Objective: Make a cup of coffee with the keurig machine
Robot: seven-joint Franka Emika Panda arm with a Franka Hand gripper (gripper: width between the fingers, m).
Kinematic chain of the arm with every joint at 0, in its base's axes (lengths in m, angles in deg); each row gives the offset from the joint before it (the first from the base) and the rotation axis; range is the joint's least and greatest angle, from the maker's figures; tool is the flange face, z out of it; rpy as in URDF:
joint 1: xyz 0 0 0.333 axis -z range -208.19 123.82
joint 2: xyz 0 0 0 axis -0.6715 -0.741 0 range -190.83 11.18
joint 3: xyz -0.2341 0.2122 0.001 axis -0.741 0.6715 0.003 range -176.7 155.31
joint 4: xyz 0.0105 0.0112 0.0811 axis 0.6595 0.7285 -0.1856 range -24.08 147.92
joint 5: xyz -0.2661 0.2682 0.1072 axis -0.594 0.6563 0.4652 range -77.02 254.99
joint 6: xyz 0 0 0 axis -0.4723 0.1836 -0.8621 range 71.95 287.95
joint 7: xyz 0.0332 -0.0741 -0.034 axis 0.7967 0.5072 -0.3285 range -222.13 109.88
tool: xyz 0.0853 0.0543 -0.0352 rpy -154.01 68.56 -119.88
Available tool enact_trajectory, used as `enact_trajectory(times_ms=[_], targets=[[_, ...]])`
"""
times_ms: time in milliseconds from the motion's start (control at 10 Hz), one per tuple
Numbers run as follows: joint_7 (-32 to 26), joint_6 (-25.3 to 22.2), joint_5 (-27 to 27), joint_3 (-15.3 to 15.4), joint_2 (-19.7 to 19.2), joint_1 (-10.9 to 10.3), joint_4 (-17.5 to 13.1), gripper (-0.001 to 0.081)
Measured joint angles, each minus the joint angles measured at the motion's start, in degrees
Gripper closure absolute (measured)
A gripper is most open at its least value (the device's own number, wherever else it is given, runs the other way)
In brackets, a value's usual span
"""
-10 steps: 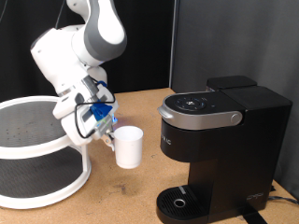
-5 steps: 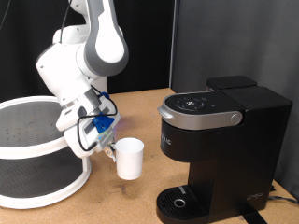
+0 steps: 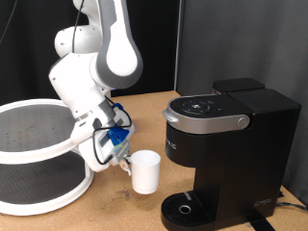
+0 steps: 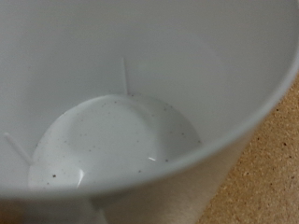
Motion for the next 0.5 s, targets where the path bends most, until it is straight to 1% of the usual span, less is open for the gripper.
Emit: enact_trajectory(times_ms=[500], targets=[[-4.1, 0.04, 8.87, 4.21, -4.27, -1.16, -3.98, 0.0737]])
